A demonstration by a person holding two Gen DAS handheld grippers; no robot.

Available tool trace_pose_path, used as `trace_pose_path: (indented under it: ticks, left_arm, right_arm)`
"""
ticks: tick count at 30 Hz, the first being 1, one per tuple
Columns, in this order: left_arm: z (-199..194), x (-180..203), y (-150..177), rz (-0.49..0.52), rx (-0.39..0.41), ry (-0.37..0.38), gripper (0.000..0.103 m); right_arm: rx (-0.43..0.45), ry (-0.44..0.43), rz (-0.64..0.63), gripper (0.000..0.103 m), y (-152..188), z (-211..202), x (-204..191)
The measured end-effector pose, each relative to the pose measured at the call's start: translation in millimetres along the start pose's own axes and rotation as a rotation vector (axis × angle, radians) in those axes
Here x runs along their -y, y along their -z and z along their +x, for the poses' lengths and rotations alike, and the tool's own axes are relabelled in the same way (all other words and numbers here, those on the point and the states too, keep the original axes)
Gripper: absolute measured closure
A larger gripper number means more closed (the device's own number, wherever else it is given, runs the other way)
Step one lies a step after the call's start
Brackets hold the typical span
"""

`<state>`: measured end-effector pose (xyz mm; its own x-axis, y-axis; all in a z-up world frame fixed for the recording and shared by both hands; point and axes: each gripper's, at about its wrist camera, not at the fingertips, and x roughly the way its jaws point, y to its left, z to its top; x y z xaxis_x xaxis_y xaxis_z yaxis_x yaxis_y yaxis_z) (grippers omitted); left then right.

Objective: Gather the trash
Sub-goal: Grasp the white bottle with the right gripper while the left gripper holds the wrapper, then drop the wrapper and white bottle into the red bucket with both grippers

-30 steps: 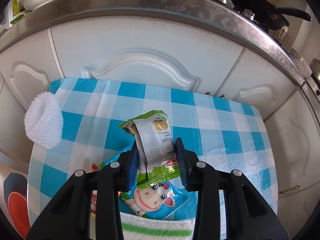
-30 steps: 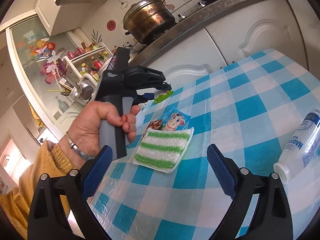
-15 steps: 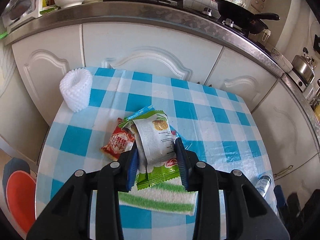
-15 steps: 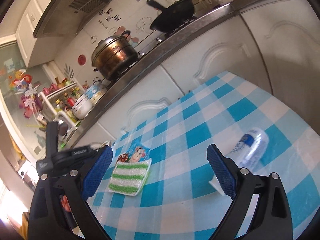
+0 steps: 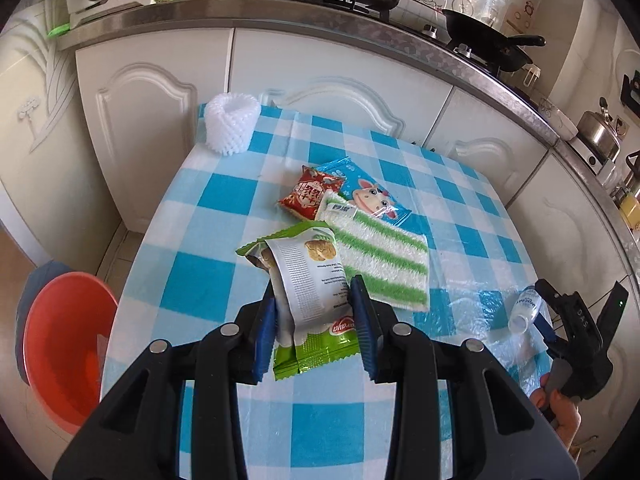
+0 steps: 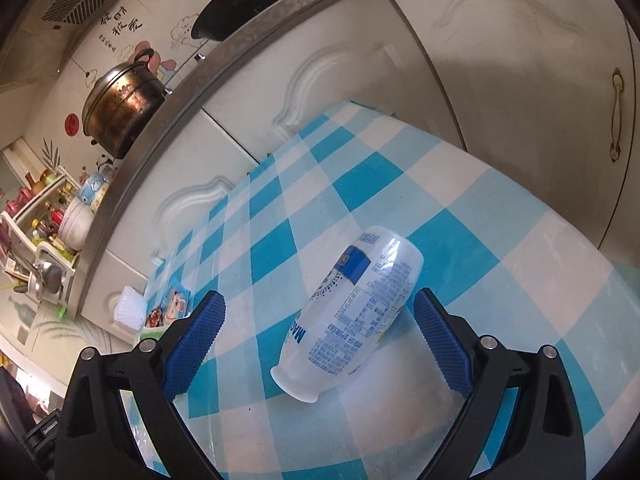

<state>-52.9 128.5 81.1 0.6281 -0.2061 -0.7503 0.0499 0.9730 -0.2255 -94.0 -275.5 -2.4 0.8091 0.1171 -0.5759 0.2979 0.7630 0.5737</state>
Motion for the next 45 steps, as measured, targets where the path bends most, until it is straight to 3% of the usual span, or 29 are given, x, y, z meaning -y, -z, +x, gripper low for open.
trace_pose_path:
  ticks: [10,11,12,16,20,28,38,45]
  left_arm:
    - [-28.7,-46.3,30.4,-0.082,-0.007,-0.015,0.066]
    - [-30.8,-49.0,31.9,-0.09,-0.005,-0.014,0.066]
    - [-33.4,-52.4,34.3,-0.098,-0.003,-0.011,0.066]
    - [-40.5,-62.2,43.7,-0.103,-0.006,-0.016,0.066]
    - [-49.3,-78.4,52.7,-0.123,-0.004,-0.017,0.066]
    - [-69.1,-125.7,77.1,-0.195,0.011,-0.033,0.066]
    - [-104.2,-188.9,102.1,-0.293,0.075,-0.082,0.066]
    - [-124.8,-234.9,110.8,-0.375,0.13,-0.141,0.066]
  right_arm:
    - [-0.06,0.067,-0.145,0.009,3.9,17.0,-20.5]
    - [-0.065,0.073,-0.164,0.012,4.9,19.1,-23.5]
    - [-0.072,0.078,-0.185,0.022,6.6,21.2,-26.9]
    - [-0.096,0.078,-0.216,0.035,7.6,27.1,-31.8]
    - [-0.124,0.074,-0.257,0.057,9.8,32.7,-39.5]
    - [-0.175,0.051,-0.374,0.059,19.0,41.1,-61.6]
    - [-0.217,-0.013,-0.372,0.059,36.3,32.2,-72.1]
    - [-0.26,-0.126,-0.507,0.059,66.4,2.7,-148.8]
